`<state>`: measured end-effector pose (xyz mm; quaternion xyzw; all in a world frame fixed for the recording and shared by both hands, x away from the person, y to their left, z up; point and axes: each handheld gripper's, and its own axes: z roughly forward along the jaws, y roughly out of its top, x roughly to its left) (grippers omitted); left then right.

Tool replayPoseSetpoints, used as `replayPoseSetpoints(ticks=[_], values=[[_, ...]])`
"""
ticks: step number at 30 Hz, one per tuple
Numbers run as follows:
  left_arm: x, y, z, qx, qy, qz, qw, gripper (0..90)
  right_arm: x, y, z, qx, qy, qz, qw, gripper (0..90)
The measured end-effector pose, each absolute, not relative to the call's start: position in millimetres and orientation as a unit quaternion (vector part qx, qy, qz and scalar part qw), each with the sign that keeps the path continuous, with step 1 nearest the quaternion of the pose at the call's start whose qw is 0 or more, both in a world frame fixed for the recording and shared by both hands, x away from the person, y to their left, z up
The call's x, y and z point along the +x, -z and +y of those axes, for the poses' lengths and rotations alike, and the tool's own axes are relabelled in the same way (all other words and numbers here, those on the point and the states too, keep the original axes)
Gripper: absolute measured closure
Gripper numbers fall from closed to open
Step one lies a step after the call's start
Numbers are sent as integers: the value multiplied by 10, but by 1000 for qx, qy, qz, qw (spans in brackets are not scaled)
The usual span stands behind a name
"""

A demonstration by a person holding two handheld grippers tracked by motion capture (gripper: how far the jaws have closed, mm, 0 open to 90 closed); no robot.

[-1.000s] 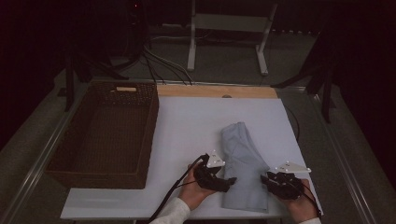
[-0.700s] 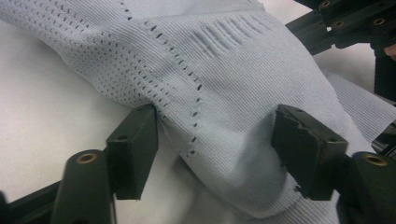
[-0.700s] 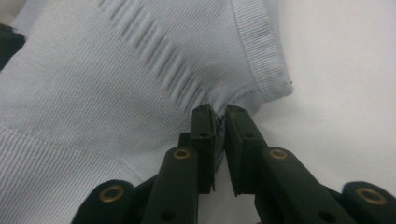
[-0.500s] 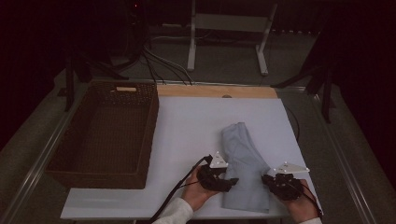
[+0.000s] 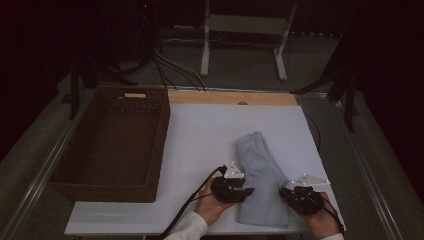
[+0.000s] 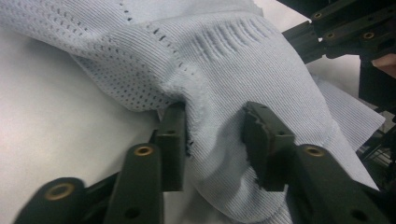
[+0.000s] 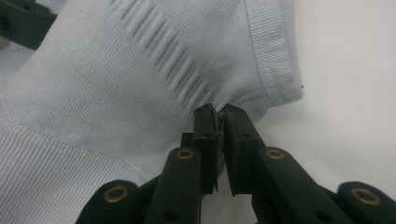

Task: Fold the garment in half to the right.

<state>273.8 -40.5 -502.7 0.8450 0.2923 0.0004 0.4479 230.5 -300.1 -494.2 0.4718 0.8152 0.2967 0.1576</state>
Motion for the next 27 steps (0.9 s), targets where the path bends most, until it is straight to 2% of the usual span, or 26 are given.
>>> replayPoseSetpoints(ticks=[7,10,27], values=[[2739,5020,-408,846,-5,292,445,806,2303,4937,-2982,468,-299,817,156,841],[2742,5019,-409,847,-3,291,445,843,2304,4936,-2978,468,-299,817,156,842],[2753,4977,-285,845,-13,297,445,866,2376,4943,-2922,466,-300,818,151,843]])
